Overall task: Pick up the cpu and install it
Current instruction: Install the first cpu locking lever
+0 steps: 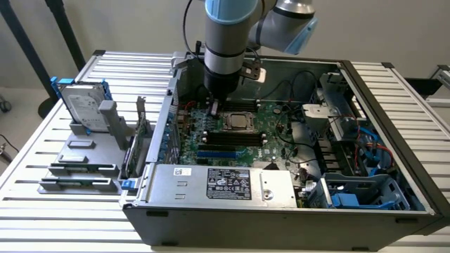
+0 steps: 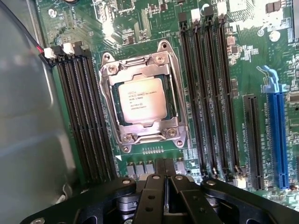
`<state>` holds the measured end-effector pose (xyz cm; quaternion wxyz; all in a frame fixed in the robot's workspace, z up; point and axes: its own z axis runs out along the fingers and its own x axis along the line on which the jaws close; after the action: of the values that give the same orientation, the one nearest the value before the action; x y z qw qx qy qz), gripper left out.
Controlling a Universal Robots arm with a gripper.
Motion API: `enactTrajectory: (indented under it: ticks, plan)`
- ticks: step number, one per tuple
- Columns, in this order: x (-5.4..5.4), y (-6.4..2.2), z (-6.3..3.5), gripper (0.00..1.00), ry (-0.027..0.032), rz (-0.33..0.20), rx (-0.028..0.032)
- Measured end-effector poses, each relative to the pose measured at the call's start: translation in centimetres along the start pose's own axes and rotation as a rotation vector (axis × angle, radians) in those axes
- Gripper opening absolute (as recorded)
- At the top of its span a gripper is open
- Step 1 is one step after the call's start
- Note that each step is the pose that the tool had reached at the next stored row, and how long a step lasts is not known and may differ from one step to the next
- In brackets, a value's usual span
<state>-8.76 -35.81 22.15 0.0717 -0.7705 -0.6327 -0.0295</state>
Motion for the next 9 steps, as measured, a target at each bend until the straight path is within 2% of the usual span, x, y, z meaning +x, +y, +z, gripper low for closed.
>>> enactTrajectory:
  ticks: [4, 9]
  plan:
    - [0.02, -0.01, -0.12, 0.11, -0.021, -0.039, -0.0071]
    - [0.09, -0.05, -0.59, 0.11, -0.0479, -0.084, -0.0108]
